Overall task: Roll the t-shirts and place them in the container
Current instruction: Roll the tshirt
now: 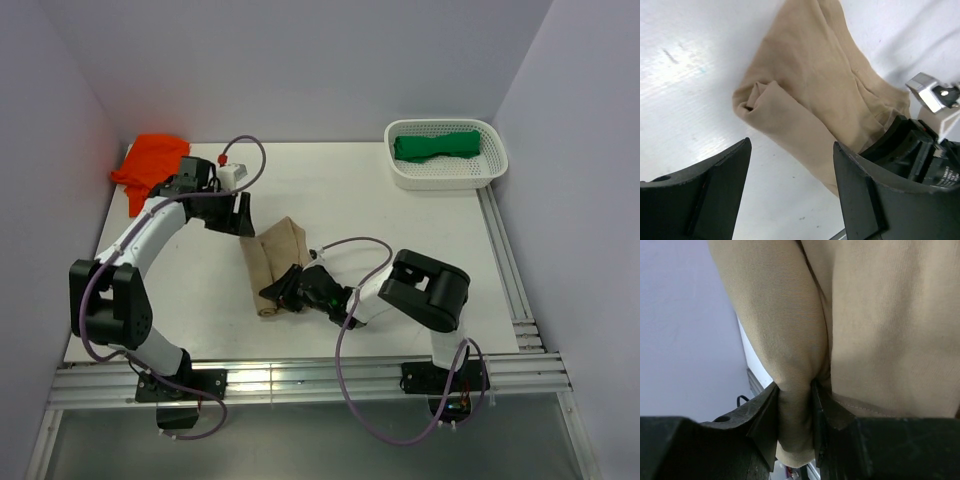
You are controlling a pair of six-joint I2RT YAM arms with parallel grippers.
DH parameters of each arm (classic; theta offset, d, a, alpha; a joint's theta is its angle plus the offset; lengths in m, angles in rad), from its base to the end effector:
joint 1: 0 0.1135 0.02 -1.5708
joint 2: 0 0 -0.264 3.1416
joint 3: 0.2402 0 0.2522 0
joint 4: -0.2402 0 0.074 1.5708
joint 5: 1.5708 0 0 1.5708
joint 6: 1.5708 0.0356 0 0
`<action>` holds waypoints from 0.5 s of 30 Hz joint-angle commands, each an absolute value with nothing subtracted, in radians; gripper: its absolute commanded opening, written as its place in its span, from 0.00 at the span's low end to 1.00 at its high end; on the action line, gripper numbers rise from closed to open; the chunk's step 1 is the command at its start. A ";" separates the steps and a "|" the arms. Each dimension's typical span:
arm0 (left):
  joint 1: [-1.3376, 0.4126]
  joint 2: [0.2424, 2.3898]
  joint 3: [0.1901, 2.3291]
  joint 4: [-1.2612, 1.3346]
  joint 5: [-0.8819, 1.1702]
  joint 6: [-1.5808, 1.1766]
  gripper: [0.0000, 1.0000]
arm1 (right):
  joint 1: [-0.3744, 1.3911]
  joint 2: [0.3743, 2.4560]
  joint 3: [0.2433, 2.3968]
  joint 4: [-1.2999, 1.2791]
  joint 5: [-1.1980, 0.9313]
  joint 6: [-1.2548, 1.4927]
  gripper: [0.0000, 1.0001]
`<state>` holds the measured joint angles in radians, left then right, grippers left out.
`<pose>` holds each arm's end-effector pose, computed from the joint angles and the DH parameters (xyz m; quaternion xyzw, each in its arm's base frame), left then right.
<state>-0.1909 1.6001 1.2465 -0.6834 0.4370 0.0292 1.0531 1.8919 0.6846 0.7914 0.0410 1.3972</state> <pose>0.3235 -0.0779 0.2574 0.1603 0.9297 -0.2292 0.2397 0.1729 0.3006 0.1121 0.1544 0.8234 0.5077 0.2011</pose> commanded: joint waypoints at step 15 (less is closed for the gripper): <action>-0.143 1.726 1.135 -0.608 0.396 0.077 0.67 | 1.052 2.017 0.736 0.968 0.086 1.509 0.31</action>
<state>-0.1402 1.6775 1.1255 -0.6632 0.4103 0.0574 1.0531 1.9835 0.7048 0.9188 0.0616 1.4899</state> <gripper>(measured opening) 0.679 0.316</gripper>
